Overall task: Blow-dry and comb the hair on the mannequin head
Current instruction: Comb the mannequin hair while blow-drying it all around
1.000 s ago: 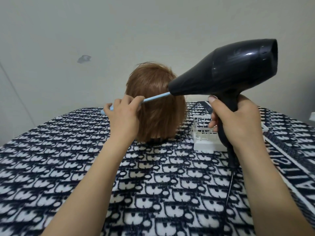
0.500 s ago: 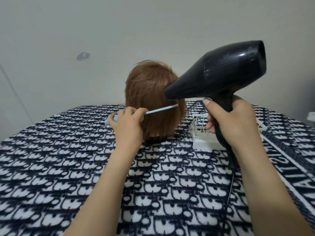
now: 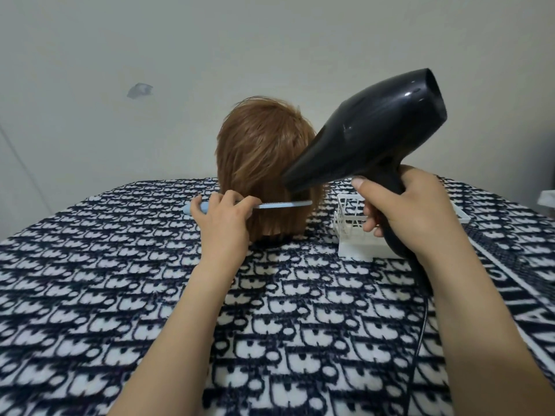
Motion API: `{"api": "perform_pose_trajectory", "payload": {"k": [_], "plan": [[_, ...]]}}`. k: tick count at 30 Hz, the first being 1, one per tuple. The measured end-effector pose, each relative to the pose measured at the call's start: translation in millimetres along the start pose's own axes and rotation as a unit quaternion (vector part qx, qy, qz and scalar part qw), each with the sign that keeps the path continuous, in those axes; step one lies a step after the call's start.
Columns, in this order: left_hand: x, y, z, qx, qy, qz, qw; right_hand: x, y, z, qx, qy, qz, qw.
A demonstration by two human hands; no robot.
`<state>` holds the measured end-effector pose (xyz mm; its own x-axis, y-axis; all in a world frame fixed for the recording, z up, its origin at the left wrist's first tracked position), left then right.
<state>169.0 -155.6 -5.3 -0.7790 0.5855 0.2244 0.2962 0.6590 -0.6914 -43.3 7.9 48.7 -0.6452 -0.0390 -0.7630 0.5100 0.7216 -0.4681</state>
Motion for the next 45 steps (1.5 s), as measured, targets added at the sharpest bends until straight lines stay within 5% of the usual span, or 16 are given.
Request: {"api": "perform_pose_trajectory", "payload": {"k": [35, 40, 45], "plan": [[-7, 20, 44, -0.301, -0.021, -0.036, 0.953, 11, -5, 2, 0.006, 0.068, 0.004, 0.998], [11, 9, 17, -0.262, 0.050, -0.002, 0.964, 16, -6, -10, 0.043, -0.069, 0.027, 0.996], [33, -3, -30, -0.101, 0.058, 0.030, 0.993, 16, -5, -29, 0.104, -0.143, 0.028, 0.984]]}}
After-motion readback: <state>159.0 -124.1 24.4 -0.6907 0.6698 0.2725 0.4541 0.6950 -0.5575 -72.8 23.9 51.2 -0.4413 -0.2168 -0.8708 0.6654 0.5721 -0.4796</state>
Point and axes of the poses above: each hand's wrist, its own y-axis away from the middle knuckle, its own z-axis out of the palm, x = y × z, the point moved 9 cm from there along -y, towards the middle knuckle, and after that the axes turned 11 degrees about y, right-handed, at the moved point
